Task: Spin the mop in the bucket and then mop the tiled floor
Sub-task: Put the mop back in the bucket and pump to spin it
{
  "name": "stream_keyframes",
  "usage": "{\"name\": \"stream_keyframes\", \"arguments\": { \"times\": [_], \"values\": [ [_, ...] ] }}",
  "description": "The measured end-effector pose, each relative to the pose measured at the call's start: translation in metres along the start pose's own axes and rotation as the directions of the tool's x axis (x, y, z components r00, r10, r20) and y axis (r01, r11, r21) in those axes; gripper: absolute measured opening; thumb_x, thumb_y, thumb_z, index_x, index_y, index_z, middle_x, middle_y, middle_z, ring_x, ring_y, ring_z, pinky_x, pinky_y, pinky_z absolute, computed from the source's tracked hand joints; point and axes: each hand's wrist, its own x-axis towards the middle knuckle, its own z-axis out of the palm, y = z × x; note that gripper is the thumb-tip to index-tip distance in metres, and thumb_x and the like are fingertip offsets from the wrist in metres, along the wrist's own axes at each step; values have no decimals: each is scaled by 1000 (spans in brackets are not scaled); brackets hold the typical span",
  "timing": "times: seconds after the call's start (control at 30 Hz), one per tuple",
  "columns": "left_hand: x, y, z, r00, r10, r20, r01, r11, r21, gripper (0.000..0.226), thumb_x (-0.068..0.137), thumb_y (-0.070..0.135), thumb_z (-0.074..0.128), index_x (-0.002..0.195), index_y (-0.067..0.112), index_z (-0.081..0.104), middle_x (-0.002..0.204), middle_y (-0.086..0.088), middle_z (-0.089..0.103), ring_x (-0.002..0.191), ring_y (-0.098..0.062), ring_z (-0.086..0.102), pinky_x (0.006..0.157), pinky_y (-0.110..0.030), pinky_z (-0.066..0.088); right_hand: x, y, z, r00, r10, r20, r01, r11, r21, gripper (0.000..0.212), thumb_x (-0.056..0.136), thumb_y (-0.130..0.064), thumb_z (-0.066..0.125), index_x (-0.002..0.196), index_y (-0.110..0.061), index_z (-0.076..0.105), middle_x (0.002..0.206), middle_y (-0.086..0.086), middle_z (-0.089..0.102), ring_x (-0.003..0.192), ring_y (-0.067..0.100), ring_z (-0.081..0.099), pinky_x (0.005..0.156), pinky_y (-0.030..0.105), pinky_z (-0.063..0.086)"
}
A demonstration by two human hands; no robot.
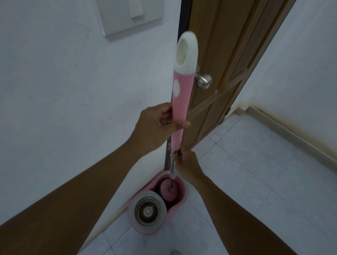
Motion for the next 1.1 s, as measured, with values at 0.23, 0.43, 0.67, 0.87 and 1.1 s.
{"name": "stream_keyframes", "arguments": {
  "times": [0.23,0.43,0.67,0.87,1.1],
  "values": [
    [-20,-7,4,997,-4,-74,8,999,53,50,67,24,87,113,13,71,103,8,73,85,3,72,79,-11,55,-13,7,7,997,76,-31,-76,997,-10,19,93,-27,64,111,-22,60,91,1,70,82,24,70,76,35,61],
    [-26,22,-13,992,117,-57,-112,990,86,51,63,27,89,108,10,72,96,11,72,80,9,70,74,-8,54,-22,-10,0,1000,13,-22,-13,999,-40,25,89,-26,67,112,-17,63,93,-2,73,86,18,71,81,33,59],
    [-42,31,-29,991,-23,132,15,998,57,51,75,25,81,122,16,65,111,5,72,95,-6,72,79,-10,53,-43,-29,2,999,3,48,-3,1000,16,32,88,-14,69,121,-13,66,110,0,73,103,14,68,100,37,51],
    [-57,50,-38,996,23,87,-31,995,94,61,69,37,79,122,12,65,110,5,72,95,-10,71,78,-6,51,-59,-45,-4,997,-23,80,22,1000,5,32,88,-11,68,120,-14,67,111,-2,72,105,11,66,102,34,48],
    [-65,70,-39,994,69,84,-80,988,135,65,69,40,77,126,11,63,116,2,71,97,-13,70,83,-11,51,-70,-57,-13,993,-78,87,81,996,-30,28,89,-8,67,116,-13,68,108,-1,71,103,13,66,99,34,51]
  ]
}}
